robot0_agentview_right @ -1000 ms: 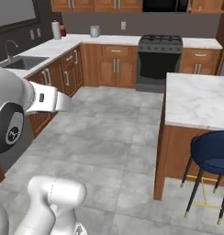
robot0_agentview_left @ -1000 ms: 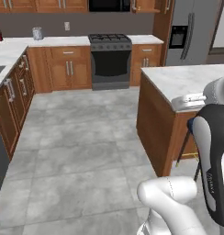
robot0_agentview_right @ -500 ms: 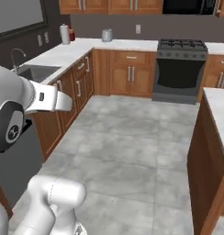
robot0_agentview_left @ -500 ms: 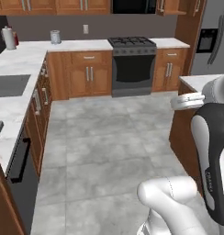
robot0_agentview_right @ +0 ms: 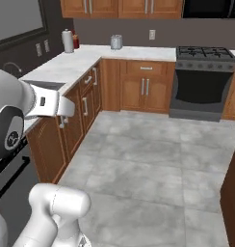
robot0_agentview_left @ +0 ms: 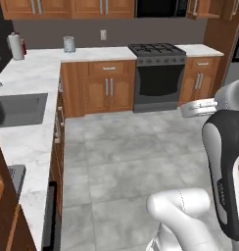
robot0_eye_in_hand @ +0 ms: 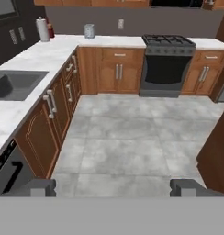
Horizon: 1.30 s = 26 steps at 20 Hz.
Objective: Get the candle and the liquor from the cabinet and move them to the dining counter.
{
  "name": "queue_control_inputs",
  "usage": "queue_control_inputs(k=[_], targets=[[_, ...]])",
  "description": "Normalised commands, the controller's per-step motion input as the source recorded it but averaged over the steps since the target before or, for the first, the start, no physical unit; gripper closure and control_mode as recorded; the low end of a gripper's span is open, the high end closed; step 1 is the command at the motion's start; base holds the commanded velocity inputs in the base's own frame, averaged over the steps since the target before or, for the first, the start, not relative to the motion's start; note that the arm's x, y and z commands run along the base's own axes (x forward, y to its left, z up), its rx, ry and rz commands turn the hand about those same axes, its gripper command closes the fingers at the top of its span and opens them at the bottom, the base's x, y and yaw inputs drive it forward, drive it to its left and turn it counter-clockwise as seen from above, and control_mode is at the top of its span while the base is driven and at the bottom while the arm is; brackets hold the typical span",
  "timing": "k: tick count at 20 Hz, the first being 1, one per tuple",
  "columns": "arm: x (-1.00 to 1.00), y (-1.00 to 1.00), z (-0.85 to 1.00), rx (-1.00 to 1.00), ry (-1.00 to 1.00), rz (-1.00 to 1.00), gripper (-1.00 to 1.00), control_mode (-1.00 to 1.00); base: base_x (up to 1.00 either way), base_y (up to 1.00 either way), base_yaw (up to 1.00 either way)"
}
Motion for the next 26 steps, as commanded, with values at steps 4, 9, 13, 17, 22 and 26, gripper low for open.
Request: queue_control_inputs(k=[4,9,13,17,22,26], targets=[[0.0,0.0,0.0,0.0,0.0,0.0,-1.0,1.0,1.0,0.47,-0.03],[0.0,0.0,0.0,0.0,0.0,0.0,-1.0,1.0,1.0,0.26,-0.05],[0.0,0.0,0.0,0.0,0.0,0.0,-1.0,1.0,1.0,-0.11,-0.23],[0.0,0.0,0.0,0.0,0.0,0.0,-1.0,1.0,0.98,-0.1,-0.49],[0.0,0.0,0.0,0.0,0.0,0.0,-1.0,1.0,0.7,-0.01,-0.65],[0.0,0.0,0.0,0.0,0.0,0.0,-1.0,1.0,0.51,0.0,-0.73]])
